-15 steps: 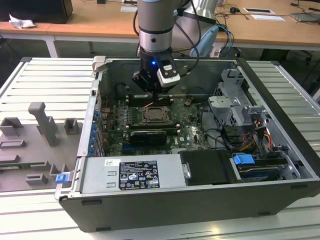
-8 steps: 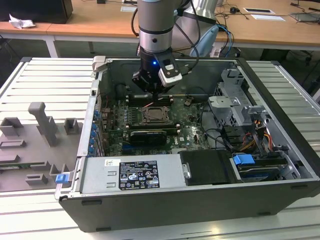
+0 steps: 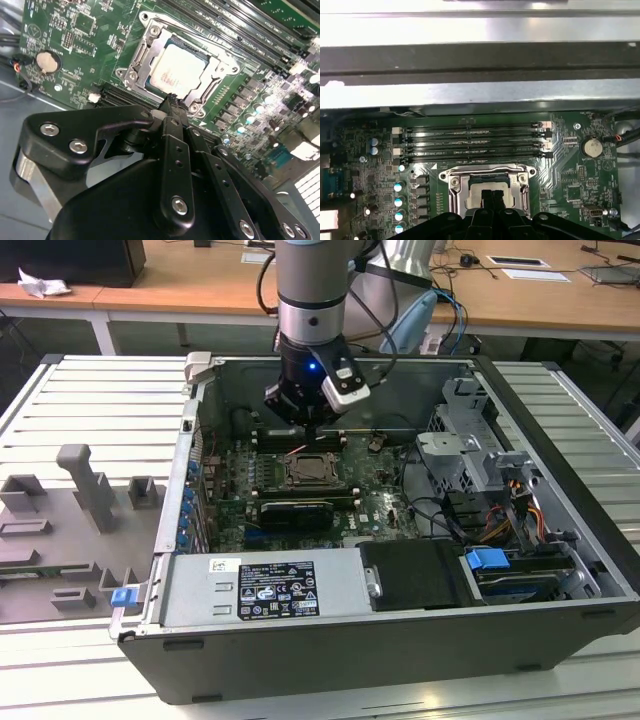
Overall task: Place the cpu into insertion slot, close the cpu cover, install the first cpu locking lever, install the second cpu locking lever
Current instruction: 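Install the first cpu locking lever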
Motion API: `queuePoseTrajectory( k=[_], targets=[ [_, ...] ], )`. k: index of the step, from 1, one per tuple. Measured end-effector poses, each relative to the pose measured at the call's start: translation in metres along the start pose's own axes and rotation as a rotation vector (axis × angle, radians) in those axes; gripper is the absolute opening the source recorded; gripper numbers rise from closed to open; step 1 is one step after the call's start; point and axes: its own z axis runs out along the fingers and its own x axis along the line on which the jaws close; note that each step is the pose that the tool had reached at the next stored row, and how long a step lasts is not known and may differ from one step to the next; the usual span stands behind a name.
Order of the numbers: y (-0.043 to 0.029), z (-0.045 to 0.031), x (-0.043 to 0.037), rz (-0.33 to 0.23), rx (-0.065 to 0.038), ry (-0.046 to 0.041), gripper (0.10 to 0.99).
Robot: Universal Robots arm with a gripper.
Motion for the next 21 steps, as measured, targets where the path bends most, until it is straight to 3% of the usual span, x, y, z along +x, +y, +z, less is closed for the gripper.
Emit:
queuePoseTrajectory(
  k=[3,6,16,21],
  targets=[
    [0.0000,0.0000,0.0000,-0.073,-0.004,0.0037,0.106],
    [0.0002,0.0001,0.0000,-0.100,-0.005,0.0050,0.106],
    [0.0111,0.0092,0.0017,-0.102,-0.007,0.0049,0.106],
    [0.0217,0.0145,0.0021,-0.102,-0.010,0.0046,0.106]
  ],
)
